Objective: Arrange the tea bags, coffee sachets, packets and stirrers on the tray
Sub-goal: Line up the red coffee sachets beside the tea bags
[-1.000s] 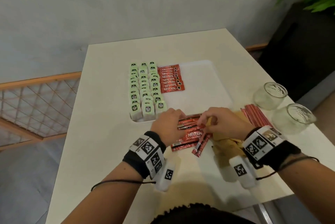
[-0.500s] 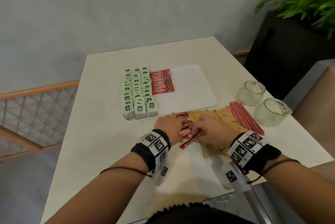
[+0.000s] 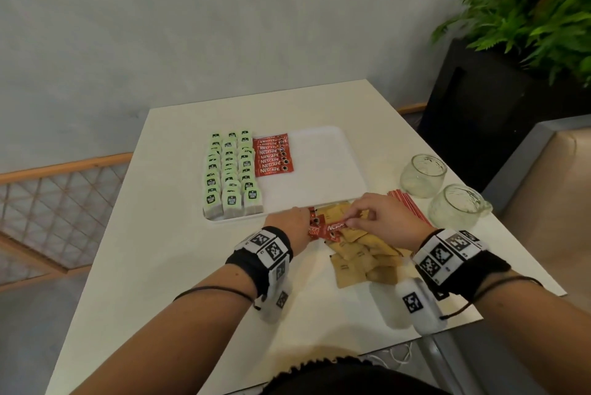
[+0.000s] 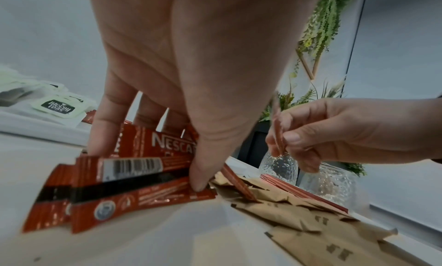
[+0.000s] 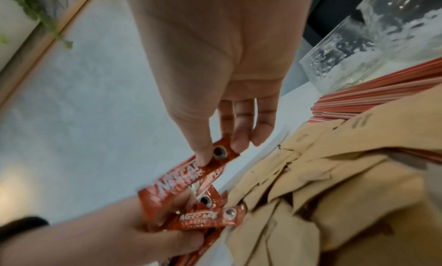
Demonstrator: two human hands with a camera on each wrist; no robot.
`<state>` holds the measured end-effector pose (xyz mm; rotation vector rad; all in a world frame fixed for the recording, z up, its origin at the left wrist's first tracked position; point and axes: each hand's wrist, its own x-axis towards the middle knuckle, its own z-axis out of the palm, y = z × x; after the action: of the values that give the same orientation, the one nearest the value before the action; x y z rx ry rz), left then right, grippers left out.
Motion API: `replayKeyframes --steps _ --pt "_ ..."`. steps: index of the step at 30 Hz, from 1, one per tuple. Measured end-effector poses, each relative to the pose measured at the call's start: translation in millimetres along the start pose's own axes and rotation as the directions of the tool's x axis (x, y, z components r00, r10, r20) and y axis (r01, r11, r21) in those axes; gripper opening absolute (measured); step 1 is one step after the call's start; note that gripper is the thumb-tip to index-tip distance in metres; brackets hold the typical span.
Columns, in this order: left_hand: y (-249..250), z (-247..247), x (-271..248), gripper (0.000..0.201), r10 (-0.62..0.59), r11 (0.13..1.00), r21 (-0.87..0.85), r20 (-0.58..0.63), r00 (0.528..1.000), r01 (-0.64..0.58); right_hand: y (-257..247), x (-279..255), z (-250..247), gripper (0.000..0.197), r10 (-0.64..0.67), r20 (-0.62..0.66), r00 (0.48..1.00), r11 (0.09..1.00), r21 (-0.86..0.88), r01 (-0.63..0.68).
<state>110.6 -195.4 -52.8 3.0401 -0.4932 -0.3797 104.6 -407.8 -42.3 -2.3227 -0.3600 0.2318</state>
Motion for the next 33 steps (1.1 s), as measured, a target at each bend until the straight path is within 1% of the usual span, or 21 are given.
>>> replayKeyframes --steps 3,6,8,10,12,14,16,19,23,25,28,29,33 --pt "3.9 0.3 0.6 0.032 -0.05 0.999 -0.009 0.029 0.998 0.05 3.1 1.3 -11.0 0.007 0.055 0.021 0.998 0.985 0.165 -0.058" --pt "4.0 -3.1 1.3 0.029 -0.094 0.994 -0.044 0.057 0.994 0.096 9.1 3.5 -19.9 0.008 0.065 0.03 0.997 0.974 0.214 -0.07" --pt "-0.7 -5.9 2.7 0.021 -0.12 0.987 -0.096 0.071 0.99 0.127 13.2 5.6 -23.5 0.009 0.089 0.016 0.996 0.973 0.213 -0.09" --pt "-7.9 -8.5 3.7 0.01 -0.138 0.977 -0.153 0.075 0.988 0.148 15.3 7.4 -25.7 0.016 0.124 0.008 0.992 0.951 0.285 -0.122" --pt "-13.6 -12.7 3.2 0.006 -0.151 0.96 -0.225 0.074 0.986 0.164 15.9 8.5 -27.6 0.025 0.165 0.012 0.986 0.897 0.415 -0.155" --pt "-16.6 -19.1 1.1 0.012 -0.169 0.935 -0.3 0.083 0.982 0.186 17.2 8.5 -28.3 0.031 0.2 0.008 0.98 0.85 0.495 -0.178" --pt "-18.2 -25.4 -2.6 0.02 -0.181 0.91 -0.36 0.097 0.979 0.204 17.6 9.4 -27.7 0.032 0.224 0.003 0.975 0.824 0.534 -0.191" --pt "-18.7 -31.0 -10.8 0.024 -0.17 0.884 -0.422 0.113 0.979 0.202 13.9 13.0 -25.2 0.033 0.257 0.004 0.966 0.814 0.538 -0.218" --pt "-23.1 -33.9 -12.8 0.023 -0.197 0.824 -0.51 0.149 0.969 0.246 4.5 20.7 -18.9 0.032 0.254 0.023 0.967 0.811 0.54 -0.226" --pt "-29.8 -36.7 -12.5 0.031 -0.184 0.822 -0.516 0.162 0.969 0.242 -1.2 23.8 -15.3 0.032 0.255 0.029 0.966 0.81 0.54 -0.23" --pt "-44.1 -38.0 -11.6 0.062 -0.129 0.854 -0.491 0.12 0.984 0.171 -7.0 30.2 -11.2 0.031 0.237 0.004 0.972 0.84 0.501 -0.207" --pt "-47.5 -38.2 -11.6 0.067 -0.114 0.863 -0.482 0.107 0.988 0.152 -8.6 32.8 -10.6 0.029 0.233 -0.019 0.972 0.862 0.467 -0.198" --pt "-56.5 -38.5 -12.0 0.072 -0.022 0.877 -0.474 0.127 0.992 0.08 -15.2 41.4 -11.1 0.025 0.219 -0.129 0.967 0.946 0.27 -0.178"
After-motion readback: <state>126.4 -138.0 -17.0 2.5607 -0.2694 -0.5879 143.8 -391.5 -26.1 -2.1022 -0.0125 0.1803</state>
